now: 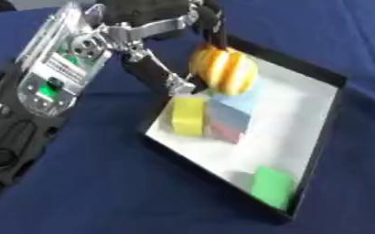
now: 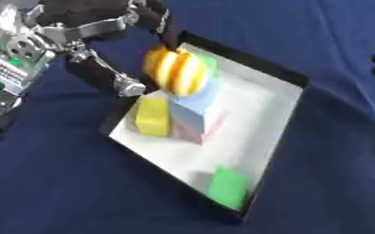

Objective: Pick up objects on the table and place them in the box.

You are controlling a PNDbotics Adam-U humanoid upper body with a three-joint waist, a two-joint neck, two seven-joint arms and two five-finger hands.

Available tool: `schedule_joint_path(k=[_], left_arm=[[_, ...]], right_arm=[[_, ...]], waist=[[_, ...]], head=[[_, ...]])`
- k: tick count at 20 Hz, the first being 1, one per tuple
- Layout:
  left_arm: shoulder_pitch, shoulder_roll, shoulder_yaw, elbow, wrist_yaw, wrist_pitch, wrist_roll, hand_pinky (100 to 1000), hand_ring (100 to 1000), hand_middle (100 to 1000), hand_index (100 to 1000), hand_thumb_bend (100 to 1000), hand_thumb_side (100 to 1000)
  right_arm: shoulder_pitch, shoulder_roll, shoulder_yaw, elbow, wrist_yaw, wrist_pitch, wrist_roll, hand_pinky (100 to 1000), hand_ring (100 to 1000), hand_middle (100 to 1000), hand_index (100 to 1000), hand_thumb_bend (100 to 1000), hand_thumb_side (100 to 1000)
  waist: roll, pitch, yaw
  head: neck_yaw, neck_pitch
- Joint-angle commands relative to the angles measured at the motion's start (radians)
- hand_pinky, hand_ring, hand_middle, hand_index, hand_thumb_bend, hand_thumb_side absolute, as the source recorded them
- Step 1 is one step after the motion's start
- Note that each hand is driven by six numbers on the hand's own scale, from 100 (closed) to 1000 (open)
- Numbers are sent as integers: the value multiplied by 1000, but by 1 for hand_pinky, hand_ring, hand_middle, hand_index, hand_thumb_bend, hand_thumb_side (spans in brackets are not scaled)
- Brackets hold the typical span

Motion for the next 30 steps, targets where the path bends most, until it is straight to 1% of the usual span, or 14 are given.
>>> schedule_joint_path(k=[1, 3, 4, 5, 6, 9, 11, 18, 20, 21, 22, 24, 27, 30], left_arm=[[0, -8, -3, 38, -33, -14, -13, 685, 688, 633, 709, 283, 100], [6, -16, -4, 64, -46, -28, -35, 752, 767, 742, 796, 299, 113], [8, -18, -4, 73, -52, -36, -49, 853, 877, 873, 902, 333, 316], [11, -19, -3, 77, -60, -47, -62, 886, 913, 911, 945, 390, 503], [15, -17, 3, 77, -68, -54, -68, 895, 924, 923, 966, 444, 596], [25, -3, 21, 53, -89, -61, -43, 899, 929, 927, 983, 533, 708], [32, 7, 33, 31, -90, -59, -16, 897, 927, 925, 986, 556, 727], [69, 41, 82, -76, -61, -21, 94, 870, 900, 893, 972, 548, 656], [84, 52, 102, -103, -43, -1, 126, 851, 879, 872, 956, 452, 603], [96, 57, 120, -117, -27, 16, 154, 843, 867, 859, 942, 372, 558], [109, 63, 138, -131, -4, 36, 185, 826, 845, 838, 920, 246, 485], [144, 84, 186, -156, 68, 91, 262, 814, 821, 820, 897, 100, 483], [222, 98, 269, -196, 237, 149, 377, 806, 796, 803, 870, 100, 583], [300, 108, 347, -217, 399, 185, 469, 798, 777, 787, 850, 100, 653]], right_arm=[[-8, -33, -10, -16, 2, -2, -3, 804, 767, 714, 806, 100, 522], [-10, -33, -10, -17, 2, -2, -3, 804, 767, 714, 806, 100, 520], [-10, -33, -10, -17, 2, -2, -2, 804, 767, 714, 806, 100, 521], [-10, -33, -10, -17, 2, -2, -2, 804, 767, 714, 806, 100, 521], [-8, -33, -10, -17, 2, -2, -3, 804, 767, 714, 806, 100, 522], [-4, -34, -12, -15, 2, -3, -5, 804, 767, 715, 806, 100, 523], [-1, -34, -12, -14, 2, -4, -5, 804, 767, 715, 806, 100, 522], [7, -37, -13, -10, 2, -6, -7, 804, 767, 715, 806, 100, 522], [8, -38, -12, -11, 2, -6, -6, 804, 767, 715, 807, 100, 520], [9, -38, -13, -11, 2, -6, -7, 804, 767, 715, 806, 100, 519], [10, -38, -14, -11, 2, -7, -7, 804, 767, 715, 806, 100, 517], [11, -40, -16, -14, 1, -9, -9, 804, 767, 715, 806, 100, 512], [14, -43, -20, -19, 1, -11, -11, 804, 767, 716, 807, 100, 508], [16, -43, -20, -21, 0, -11, -11, 804, 767, 716, 806, 100, 504]], waist=[[-21, -46, 4], [-22, -46, 7], [-22, -46, 8], [-22, -46, 9], [-22, -47, 12], [-19, -51, 19], [-16, -54, 22], [-14, -66, 28], [-14, -69, 30], [-15, -71, 31], [-15, -73, 32], [-16, -76, 35], [-18, -83, 40], [-20, -91, 46]], head=[[1, -6], [5, -7], [8, -7], [9, -6], [9, -5], [1, -2], [-4, 0], [-14, -2], [-14, 0], [-15, 1], [-16, 3], [-18, 5], [-20, 11], [-22, 15]])
